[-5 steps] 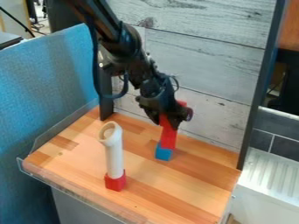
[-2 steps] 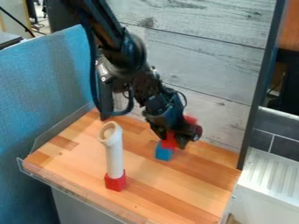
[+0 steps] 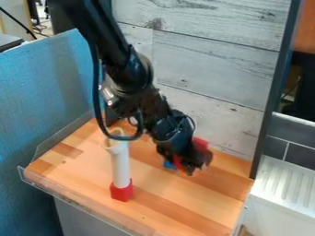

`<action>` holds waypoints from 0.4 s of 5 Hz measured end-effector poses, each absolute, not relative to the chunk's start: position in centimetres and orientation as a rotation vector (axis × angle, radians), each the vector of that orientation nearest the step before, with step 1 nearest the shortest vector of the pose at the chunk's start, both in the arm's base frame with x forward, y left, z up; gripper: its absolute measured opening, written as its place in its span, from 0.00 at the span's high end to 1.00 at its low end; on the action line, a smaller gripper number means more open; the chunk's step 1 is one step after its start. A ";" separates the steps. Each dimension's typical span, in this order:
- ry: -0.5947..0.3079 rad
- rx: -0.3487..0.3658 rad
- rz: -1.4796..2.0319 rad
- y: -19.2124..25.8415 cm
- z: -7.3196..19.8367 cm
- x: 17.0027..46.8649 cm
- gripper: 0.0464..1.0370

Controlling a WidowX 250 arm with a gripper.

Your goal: Move red arch with brown cylinder to the middle of the table

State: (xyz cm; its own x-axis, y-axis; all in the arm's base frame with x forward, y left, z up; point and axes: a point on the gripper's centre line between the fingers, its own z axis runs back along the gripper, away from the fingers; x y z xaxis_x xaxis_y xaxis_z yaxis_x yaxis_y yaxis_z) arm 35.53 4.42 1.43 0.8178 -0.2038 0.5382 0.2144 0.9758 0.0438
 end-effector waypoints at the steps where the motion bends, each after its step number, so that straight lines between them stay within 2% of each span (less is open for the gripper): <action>1: -0.553 -0.014 -0.249 4.0 0.5 34.5 0.44; 2: -0.528 -0.010 -0.272 3.6 -1.0 33.7 0.44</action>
